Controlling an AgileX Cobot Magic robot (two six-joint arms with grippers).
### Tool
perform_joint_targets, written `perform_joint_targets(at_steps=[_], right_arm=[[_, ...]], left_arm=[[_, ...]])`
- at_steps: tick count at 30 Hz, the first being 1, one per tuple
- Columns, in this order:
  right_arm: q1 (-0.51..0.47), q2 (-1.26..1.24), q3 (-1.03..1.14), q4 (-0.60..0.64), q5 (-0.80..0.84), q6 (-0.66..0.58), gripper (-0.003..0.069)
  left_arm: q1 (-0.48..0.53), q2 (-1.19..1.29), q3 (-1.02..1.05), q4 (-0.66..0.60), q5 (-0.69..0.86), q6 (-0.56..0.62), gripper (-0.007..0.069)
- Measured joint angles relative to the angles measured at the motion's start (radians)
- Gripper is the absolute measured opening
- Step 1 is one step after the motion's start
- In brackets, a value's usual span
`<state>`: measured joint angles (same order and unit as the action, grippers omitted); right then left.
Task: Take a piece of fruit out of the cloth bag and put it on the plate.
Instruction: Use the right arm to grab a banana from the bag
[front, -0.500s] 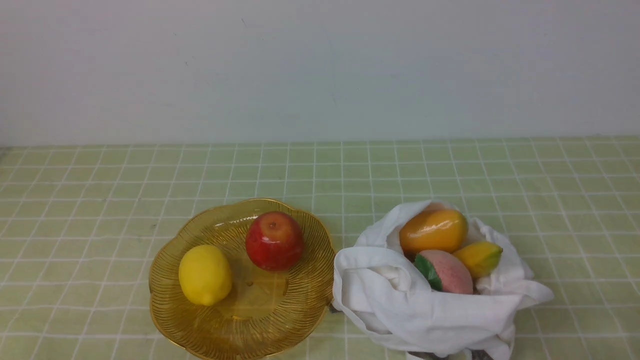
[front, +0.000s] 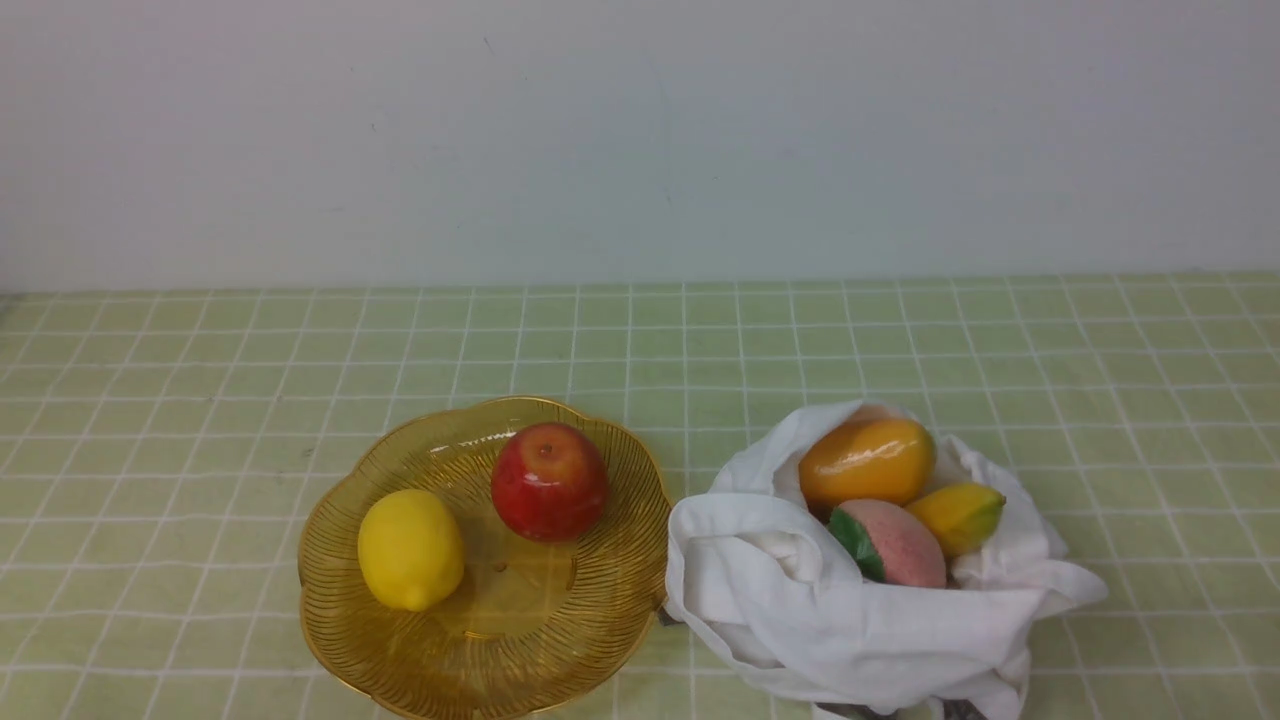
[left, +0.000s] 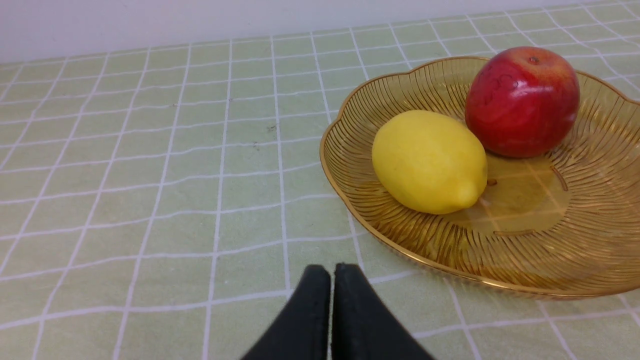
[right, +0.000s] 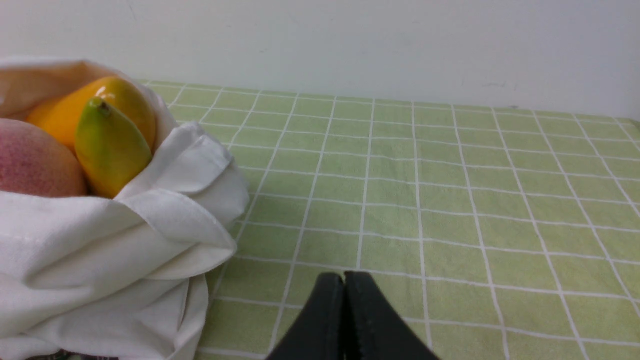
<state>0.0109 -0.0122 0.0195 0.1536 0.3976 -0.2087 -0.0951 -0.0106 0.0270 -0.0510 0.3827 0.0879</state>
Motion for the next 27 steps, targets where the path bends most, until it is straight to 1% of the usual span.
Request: perform_joint_targets(at_steps=[11, 14, 16, 18, 20, 22, 23, 25, 26, 27], right_arm=[[0.000, 0.000, 0.000, 0.000, 0.000, 0.000, -0.0015], [0.000, 0.000, 0.002, 0.029, -0.014, 0.003, -0.0015], [0.000, 0.000, 0.009, 0.109, -0.075, 0.019, -0.0015], [0.003, 0.000, 0.010, 0.248, -0.186, 0.041, -0.0015], [0.004, 0.000, 0.010, 0.359, -0.270, 0.044, -0.0015], [0.005, 0.000, 0.010, 0.454, -0.330, 0.044, -0.0015], [0.005, 0.000, 0.010, 0.465, -0.330, 0.044, -0.0015], [0.005, 0.000, 0.010, 0.551, -0.389, 0.044, -0.0015], [0.005, 0.000, 0.010, 0.635, -0.436, 0.044, -0.0015], [0.005, 0.000, 0.010, 0.658, -0.443, 0.044, -0.0015]], left_arm=[[0.000, 0.000, 0.000, 0.000, 0.000, 0.000, -0.0008], [0.000, 0.000, 0.000, 0.000, 0.000, 0.000, -0.0008], [0.000, 0.000, 0.000, 0.000, 0.000, 0.000, -0.0008], [0.000, 0.000, 0.000, 0.000, 0.000, -0.004, -0.0008], [0.000, 0.000, 0.000, 0.000, 0.000, -0.005, -0.0008], [0.000, 0.000, 0.000, 0.000, 0.000, -0.005, -0.0008], [0.000, 0.000, 0.000, 0.000, 0.000, -0.005, -0.0008], [0.000, 0.000, 0.000, 0.000, 0.000, -0.005, -0.0008], [0.000, 0.000, 0.000, 0.000, 0.000, -0.006, -0.0008], [0.000, 0.000, 0.000, 0.000, 0.000, -0.007, -0.0008]])
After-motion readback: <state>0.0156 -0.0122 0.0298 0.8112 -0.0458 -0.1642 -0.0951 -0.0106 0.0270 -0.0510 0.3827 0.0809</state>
